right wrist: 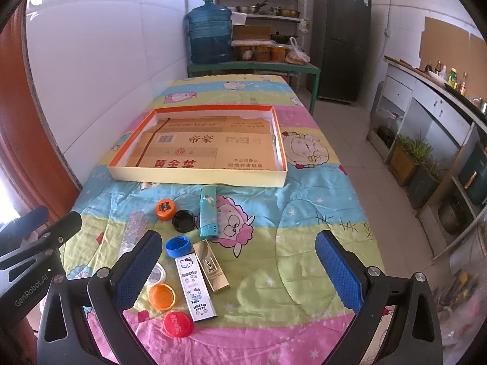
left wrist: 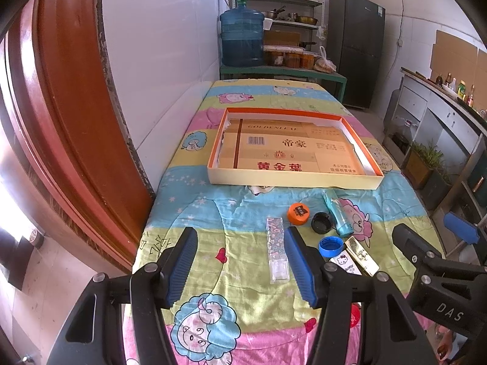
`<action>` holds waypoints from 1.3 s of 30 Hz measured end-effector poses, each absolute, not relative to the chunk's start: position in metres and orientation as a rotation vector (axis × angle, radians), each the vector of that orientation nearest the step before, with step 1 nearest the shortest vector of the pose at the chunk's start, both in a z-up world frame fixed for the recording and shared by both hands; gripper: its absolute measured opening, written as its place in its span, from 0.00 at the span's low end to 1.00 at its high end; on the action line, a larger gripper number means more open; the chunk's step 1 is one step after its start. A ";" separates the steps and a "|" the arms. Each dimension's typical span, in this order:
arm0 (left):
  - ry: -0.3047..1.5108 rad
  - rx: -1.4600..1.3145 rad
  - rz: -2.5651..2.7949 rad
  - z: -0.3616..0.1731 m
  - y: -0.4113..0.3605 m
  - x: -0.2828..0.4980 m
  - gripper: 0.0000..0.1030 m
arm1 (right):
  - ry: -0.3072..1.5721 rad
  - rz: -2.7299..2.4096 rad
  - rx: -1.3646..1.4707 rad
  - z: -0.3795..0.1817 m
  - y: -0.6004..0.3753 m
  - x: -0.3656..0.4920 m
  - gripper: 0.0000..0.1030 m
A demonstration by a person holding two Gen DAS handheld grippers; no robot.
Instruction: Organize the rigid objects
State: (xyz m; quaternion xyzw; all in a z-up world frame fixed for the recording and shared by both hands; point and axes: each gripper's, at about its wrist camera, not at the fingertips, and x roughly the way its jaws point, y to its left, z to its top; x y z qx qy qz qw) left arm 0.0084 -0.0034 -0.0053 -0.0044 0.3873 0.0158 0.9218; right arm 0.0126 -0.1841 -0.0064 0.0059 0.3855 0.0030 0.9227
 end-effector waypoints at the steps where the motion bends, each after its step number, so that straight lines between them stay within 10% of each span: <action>1: 0.796 -0.008 0.033 -0.005 -0.004 0.008 0.58 | 0.792 0.008 0.013 -0.006 -0.183 0.012 0.98; 39: 0.798 -0.011 0.041 -0.008 0.002 0.011 0.58 | 0.786 0.007 0.020 -0.005 -0.182 0.015 0.98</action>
